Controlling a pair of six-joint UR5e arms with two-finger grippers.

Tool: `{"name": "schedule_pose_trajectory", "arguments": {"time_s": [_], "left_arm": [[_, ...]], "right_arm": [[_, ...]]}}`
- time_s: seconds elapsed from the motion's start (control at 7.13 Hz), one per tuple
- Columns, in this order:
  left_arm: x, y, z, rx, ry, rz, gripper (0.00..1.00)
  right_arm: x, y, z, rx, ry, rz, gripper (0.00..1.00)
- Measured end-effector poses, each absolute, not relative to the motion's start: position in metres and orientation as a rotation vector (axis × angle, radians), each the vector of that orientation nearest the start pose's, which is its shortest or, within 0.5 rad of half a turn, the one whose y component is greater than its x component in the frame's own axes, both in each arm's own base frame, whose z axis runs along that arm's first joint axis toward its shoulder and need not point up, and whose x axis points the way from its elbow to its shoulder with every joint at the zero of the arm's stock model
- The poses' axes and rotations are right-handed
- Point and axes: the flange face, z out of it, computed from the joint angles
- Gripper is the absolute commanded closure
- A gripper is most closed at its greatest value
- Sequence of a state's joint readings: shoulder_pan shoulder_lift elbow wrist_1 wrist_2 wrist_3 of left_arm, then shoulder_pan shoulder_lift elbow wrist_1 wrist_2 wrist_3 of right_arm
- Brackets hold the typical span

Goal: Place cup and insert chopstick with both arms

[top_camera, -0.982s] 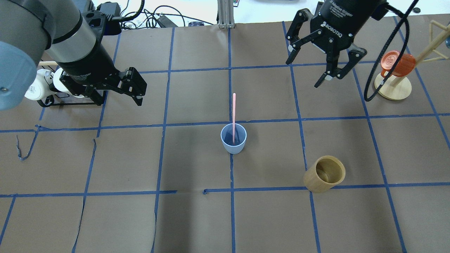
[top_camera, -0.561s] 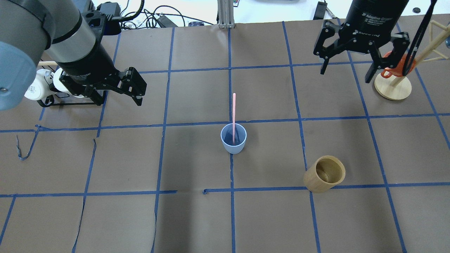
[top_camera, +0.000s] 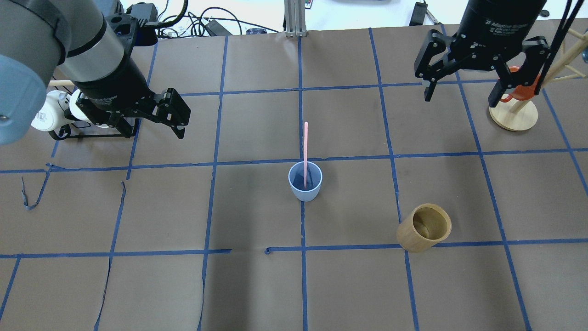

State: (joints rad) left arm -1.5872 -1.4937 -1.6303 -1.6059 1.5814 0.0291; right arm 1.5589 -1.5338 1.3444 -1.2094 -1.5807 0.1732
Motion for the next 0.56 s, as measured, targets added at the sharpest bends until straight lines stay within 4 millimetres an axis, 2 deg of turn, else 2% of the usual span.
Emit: {"name": "schedule_pose_trajectory", "arguments": {"time_s": [0.28,0.56], "left_arm": [[-0.1393,-0.4545,0.492,0.07,3.13,0.027,0.0],[-0.1391,-0.4538,0.4924,0.071,3.129,0.027,0.0]], "right_arm": [[0.1267,-0.4874,0.5453,0.205,3.147,0.22,0.0],[0.126,-0.4916,0.5461,0.193,3.157,0.171,0.0]]}}
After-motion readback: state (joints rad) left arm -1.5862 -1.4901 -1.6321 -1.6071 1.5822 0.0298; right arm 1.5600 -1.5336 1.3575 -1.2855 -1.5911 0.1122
